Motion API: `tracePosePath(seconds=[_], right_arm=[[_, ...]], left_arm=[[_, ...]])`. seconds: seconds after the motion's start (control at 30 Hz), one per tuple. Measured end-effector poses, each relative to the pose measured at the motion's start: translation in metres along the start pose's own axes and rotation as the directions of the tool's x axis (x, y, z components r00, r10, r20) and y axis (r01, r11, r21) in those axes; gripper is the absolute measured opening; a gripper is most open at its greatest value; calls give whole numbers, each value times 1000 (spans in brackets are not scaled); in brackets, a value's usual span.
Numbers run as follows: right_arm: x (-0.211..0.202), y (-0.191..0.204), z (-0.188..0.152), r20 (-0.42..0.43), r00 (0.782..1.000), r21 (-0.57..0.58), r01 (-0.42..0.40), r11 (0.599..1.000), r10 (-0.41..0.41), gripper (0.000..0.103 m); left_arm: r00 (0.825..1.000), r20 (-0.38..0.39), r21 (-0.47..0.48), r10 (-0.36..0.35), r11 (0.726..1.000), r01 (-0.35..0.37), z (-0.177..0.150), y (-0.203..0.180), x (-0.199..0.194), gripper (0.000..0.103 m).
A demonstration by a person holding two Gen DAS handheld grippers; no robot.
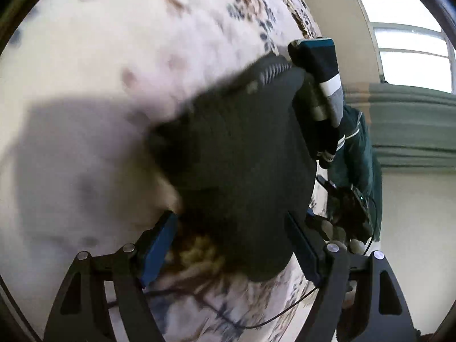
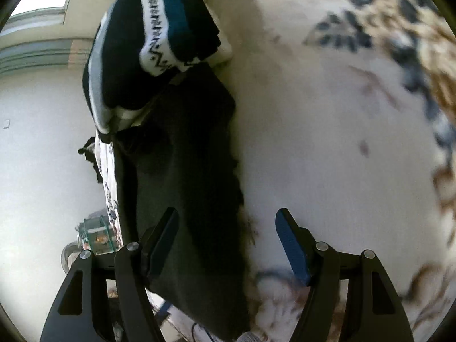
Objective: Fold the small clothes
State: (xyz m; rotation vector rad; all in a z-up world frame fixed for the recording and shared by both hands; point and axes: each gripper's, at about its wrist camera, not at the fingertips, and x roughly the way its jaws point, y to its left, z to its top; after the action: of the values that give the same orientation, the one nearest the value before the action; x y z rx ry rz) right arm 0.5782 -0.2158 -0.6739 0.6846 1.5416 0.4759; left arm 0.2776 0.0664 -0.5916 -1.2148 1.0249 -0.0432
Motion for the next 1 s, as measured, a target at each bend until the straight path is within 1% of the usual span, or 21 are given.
tracePosePath(seconds=[0.07,0.1,0.13,0.17,0.2,0.23,0.33,0.4,0.43,0.47,0.5,0.53,0.57,0.63,0.73,0.8,0.83,0.9,0.93,0.97,1.0], right_arm=[[11,3,12,-41,999,-20,-20,1000,19,73],[16,6,17,-60,998,-30,-30,999,28,76],[22,8,23,-75,996,-41,-41,998,38,82],[28,10,29,-81,995,-49,-53,997,49,84],[34,11,35,-91,993,-56,-75,996,70,86],[40,12,42,-98,992,-55,-90,994,84,86],[56,14,58,-108,986,-34,-131,991,127,87],[62,17,64,-87,981,-17,-173,985,171,87],[64,19,64,-79,979,-20,-190,982,188,85],[66,22,63,-72,977,-35,-202,979,199,80],[68,23,61,-68,980,-37,-191,981,188,49],[71,22,59,-68,983,-22,-174,984,173,25],[70,19,54,-56,982,-6,-182,983,181,25],[58,18,42,-13,981,-2,-195,981,195,20],[32,17,7,50,979,35,-201,979,199,19],[11,15,-30,84,978,66,-198,978,192,18],[-2,13,-55,104,978,80,-189,979,180,18],[-25,5,-113,145,975,129,-185,974,166,18],[-34,2,-138,158,975,142,-181,973,158,17],[-42,-2,-171,177,973,169,-176,970,146,17],[-50,-8,-195,187,973,189,-169,967,134,17]], left_arm=[[1000,14,-2,-4,1000,4,1,-4,22,76],[1000,25,-11,6,1000,-5,4,-5,29,76],[999,41,-24,-8,1000,9,8,-6,37,77],[998,56,-34,-2,999,4,11,-7,42,78],[998,70,-50,4,999,0,16,-8,46,78],[996,92,-72,-6,997,13,21,-10,49,79],[989,150,-100,-13,995,28,28,-15,48,79],[984,179,-92,5,996,11,32,-20,44,43],[982,186,-88,7,996,9,34,-21,42,29],[982,186,-91,-10,996,27,36,-22,40,26],[983,185,-88,-13,996,30,37,-23,38,25],[982,185,-82,-19,996,34,40,-25,34,24],[984,177,-71,-28,997,41,42,-27,30,23],[988,149,-36,-28,999,34,48,-35,21,22],[995,94,28,-12,1000,9,59,-47,3,21],[999,49,50,-2,999,0,69,-50,-13,21],[1000,11,61,-3,998,2,77,-53,-21,21],[999,-39,101,8,995,-4,82,-58,-31,21],[996,-86,134,14,991,-2,84,-64,-32,21],[991,-125,180,44,983,-21,84,-69,-31,21],[984,-170,216,59,976,-21,84,-71,-27,21]])
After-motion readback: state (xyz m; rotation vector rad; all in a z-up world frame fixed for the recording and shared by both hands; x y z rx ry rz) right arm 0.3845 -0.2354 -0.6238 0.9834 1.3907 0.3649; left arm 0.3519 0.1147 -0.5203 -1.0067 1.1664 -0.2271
